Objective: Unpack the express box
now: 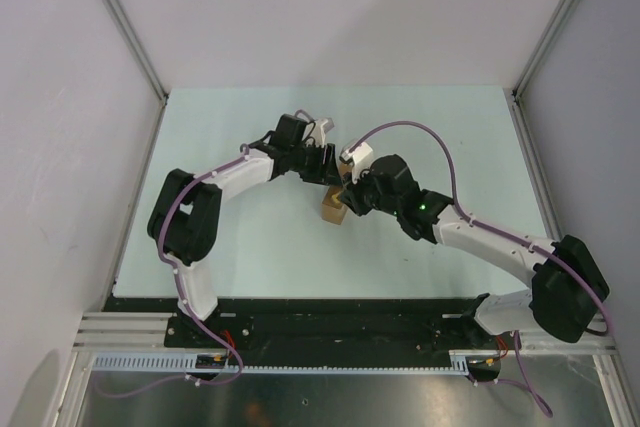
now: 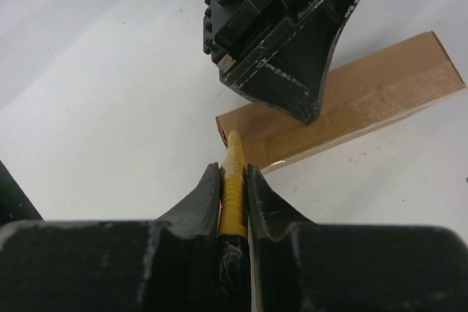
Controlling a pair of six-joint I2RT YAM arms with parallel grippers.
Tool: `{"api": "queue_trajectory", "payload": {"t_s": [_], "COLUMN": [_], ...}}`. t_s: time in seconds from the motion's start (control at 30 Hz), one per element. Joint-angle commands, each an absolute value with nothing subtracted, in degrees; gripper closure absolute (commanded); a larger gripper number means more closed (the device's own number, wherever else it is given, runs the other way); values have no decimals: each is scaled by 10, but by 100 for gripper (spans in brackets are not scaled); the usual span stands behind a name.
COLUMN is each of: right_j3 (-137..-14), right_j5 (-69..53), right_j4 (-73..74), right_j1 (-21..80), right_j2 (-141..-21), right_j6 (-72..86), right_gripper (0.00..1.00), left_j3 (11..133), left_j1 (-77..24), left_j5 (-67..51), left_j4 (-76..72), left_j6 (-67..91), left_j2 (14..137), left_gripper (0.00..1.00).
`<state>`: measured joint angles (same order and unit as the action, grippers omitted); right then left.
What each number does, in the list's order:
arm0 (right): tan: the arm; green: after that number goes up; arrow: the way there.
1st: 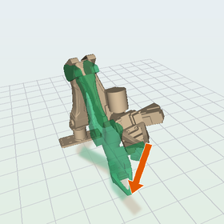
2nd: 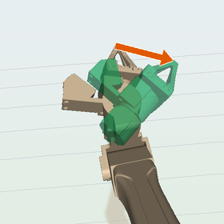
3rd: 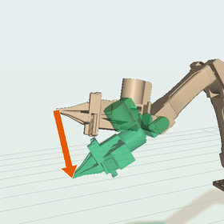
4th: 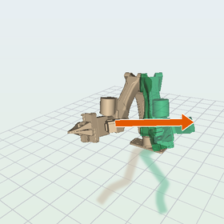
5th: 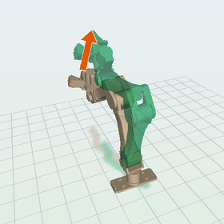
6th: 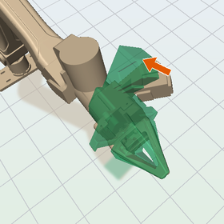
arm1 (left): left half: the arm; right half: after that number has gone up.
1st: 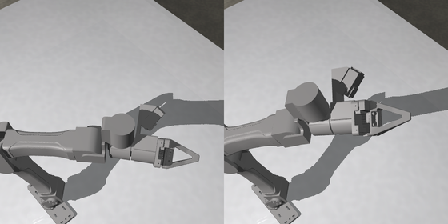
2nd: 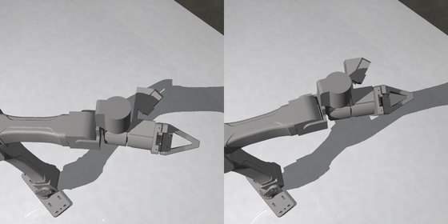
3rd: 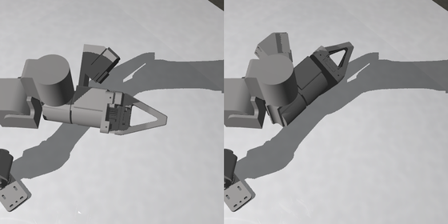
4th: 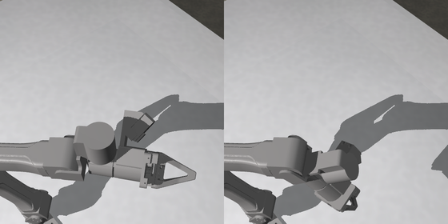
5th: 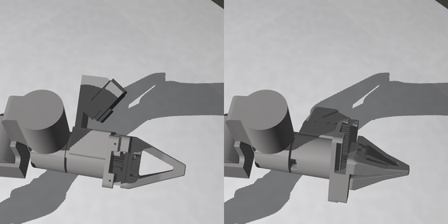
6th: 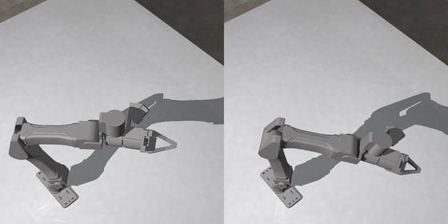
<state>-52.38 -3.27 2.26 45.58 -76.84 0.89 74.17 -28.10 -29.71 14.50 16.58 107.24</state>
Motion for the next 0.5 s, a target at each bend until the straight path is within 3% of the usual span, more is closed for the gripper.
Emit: {"api": "queue_trajectory", "payload": {"t_s": [0.0,0.47], "right_j3": [-537,-536], "right_j5": [-37,-63], "right_j4": [-11,-15], "right_j1": [460,458], "right_j2": [-774,-769], "right_j6": [-13,-12], "right_gripper": [100,100], "left_j3": [717,716], "left_j1": [-283,-283], "left_j5": [-279,-284], "left_j4": [186,187], "left_j6": [148,141], "left_j2": [1081,1091], "left_gripper": [49,53]}}
